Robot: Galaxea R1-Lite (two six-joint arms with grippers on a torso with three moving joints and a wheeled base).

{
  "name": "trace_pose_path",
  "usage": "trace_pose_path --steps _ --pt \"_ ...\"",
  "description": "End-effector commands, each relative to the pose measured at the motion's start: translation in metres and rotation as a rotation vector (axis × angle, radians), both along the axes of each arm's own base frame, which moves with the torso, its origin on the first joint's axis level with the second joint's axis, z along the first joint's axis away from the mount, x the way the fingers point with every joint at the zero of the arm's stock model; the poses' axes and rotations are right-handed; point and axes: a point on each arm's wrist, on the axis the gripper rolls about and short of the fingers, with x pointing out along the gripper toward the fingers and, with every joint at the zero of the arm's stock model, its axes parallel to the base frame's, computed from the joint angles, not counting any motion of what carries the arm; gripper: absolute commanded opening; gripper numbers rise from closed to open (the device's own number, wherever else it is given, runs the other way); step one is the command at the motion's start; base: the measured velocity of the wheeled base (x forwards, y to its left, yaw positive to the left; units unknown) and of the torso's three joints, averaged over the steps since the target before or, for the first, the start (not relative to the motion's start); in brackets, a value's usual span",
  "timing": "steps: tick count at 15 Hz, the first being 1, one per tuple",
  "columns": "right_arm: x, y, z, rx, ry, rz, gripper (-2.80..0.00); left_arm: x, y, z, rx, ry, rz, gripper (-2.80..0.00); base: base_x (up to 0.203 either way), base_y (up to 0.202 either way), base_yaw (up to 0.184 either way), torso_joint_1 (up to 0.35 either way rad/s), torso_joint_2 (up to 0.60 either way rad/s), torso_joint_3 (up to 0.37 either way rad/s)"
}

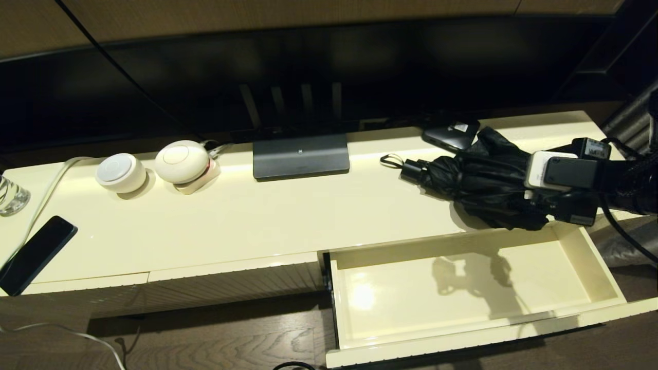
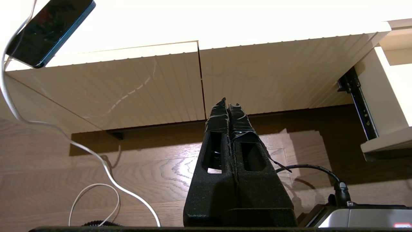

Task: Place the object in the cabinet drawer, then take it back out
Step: Take the umbrella out of the drawer and put it on the table, then close the drawer

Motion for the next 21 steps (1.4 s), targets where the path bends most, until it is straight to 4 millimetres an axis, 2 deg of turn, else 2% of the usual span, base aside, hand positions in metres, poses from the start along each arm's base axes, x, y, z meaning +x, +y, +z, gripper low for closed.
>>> trace_pose_path --steps 1,2,4,5,7,11,13,15,21 --pt "-0.030 -0.003 0.015 -0.035 -0.076 0.018 0.00 0.000 0.000 -0.001 0.000 0.004 0.001 -2.80 0.000 0.000 0.000 0.000 0.00 0.000" --pt "-0.045 -0.006 0.015 -0.065 -0.090 0.023 0.00 0.000 0.000 -0.001 0.000 0.004 0.001 -2.80 0.000 0.000 0.000 0.000 0.00 0.000" --pt "-0.073 -0.013 -0.003 -0.107 -0.027 0.020 0.00 0.000 0.000 -0.001 0.000 0.004 0.001 -2.80 0.000 0.000 0.000 0.000 0.00 0.000" --pt "-0.085 -0.015 -0.013 -0.117 0.013 0.018 -2.80 0.000 0.000 -0.001 0.000 0.004 0.001 -2.80 0.000 0.000 0.000 0.000 0.00 0.000" --pt "-0.101 -0.017 -0.028 -0.127 0.085 0.026 -2.80 0.000 0.000 -0.001 0.000 0.004 0.001 -2.80 0.000 0.000 0.000 0.000 0.00 0.000" --pt "-0.119 -0.016 -0.043 -0.131 0.207 0.054 -2.80 0.000 0.000 -0.001 0.000 0.004 0.001 -2.80 0.000 0.000 0.000 0.000 0.00 0.000" --pt "-0.122 -0.011 -0.050 -0.134 0.258 0.095 -2.80 0.000 0.000 -0.001 0.000 0.004 0.001 -2.80 0.000 0.000 0.000 0.000 0.00 0.000" --pt "-0.124 0.001 -0.066 -0.149 0.345 0.188 -2.80 0.000 0.000 -0.001 0.000 0.004 0.001 -2.80 0.000 0.000 0.000 0.000 0.00 0.000" --pt "-0.114 0.020 -0.098 -0.184 0.527 0.323 -2.80 0.000 0.000 -0.001 0.000 0.005 0.001 -2.80 0.000 0.000 0.000 0.000 0.00 0.000"
